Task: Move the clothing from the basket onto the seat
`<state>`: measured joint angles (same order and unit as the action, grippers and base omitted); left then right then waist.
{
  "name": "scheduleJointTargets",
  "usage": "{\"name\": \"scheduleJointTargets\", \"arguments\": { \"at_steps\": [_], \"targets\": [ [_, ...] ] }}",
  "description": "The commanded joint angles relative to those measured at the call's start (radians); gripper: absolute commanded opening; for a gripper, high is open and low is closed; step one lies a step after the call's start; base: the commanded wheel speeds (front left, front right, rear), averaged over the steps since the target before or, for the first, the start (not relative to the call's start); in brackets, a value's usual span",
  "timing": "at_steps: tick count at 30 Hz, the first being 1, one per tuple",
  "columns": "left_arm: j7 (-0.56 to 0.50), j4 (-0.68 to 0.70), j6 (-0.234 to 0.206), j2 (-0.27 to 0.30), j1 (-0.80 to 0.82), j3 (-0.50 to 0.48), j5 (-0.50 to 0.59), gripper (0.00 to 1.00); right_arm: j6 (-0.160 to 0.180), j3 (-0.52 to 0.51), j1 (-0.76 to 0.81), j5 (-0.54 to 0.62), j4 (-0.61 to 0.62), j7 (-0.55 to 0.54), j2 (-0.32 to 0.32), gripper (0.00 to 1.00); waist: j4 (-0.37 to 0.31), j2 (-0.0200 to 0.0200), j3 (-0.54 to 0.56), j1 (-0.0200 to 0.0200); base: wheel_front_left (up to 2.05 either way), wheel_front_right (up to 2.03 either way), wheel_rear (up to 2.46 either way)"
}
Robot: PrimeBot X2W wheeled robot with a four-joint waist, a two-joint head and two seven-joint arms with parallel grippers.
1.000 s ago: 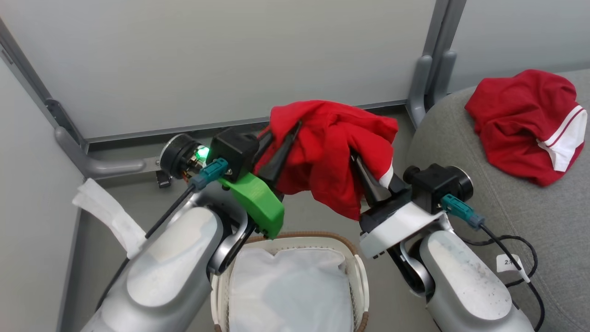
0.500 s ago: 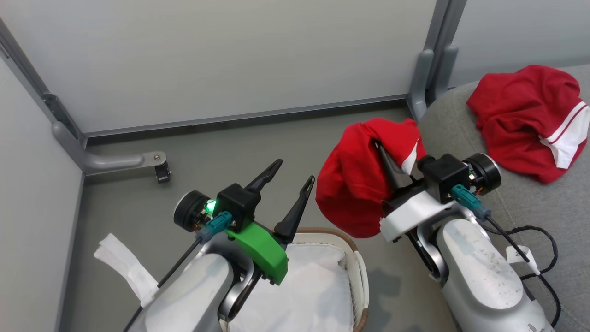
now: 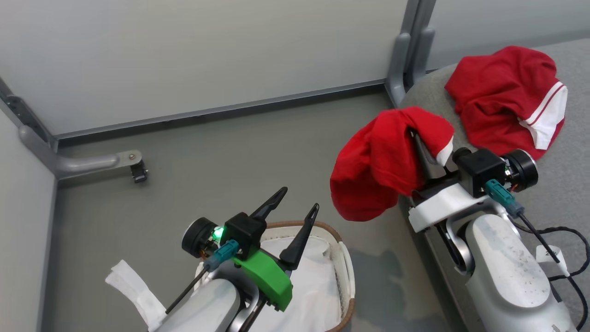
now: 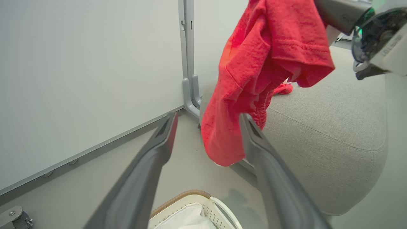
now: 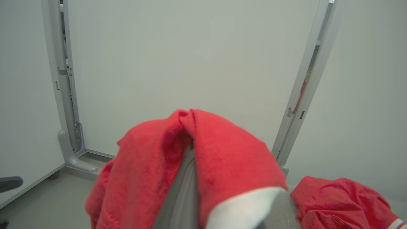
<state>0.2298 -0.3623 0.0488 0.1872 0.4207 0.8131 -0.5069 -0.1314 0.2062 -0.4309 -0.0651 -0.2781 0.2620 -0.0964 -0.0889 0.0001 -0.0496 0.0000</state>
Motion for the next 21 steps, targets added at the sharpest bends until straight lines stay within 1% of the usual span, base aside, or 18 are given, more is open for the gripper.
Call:
{"name": "scheduleJointTargets", "arguments": {
  "at_steps": [1,6,14,21],
  "targets": [
    [0.006,0.001,-0.006,0.0,-0.013,-0.001,0.002,1.0,0.001,-0.01,0.018,0.006,0.007,0.004,-0.007,0.0,-0.045,-0.0001,-0.02,0.0,0.0,0.0,0.0],
    [0.013,0.009,-0.015,0.007,-0.007,-0.005,0.009,1.0,0.001,-0.031,0.026,0.009,0.026,0.004,-0.008,0.0,-0.14,-0.0001,-0.056,0.0,0.0,0.0,0.0],
    [0.017,0.008,-0.013,0.003,0.031,0.007,0.029,1.0,0.001,-0.068,0.04,0.013,0.055,0.004,0.004,0.0,-0.285,-0.0001,-0.118,0.0,0.0,0.0,0.0],
    [0.012,0.003,-0.011,0.005,0.055,0.019,0.04,1.0,0.001,-0.093,0.054,0.006,0.064,0.005,0.016,0.0,-0.363,-0.0001,-0.161,0.0,0.0,0.0,0.0]
  ]
}}
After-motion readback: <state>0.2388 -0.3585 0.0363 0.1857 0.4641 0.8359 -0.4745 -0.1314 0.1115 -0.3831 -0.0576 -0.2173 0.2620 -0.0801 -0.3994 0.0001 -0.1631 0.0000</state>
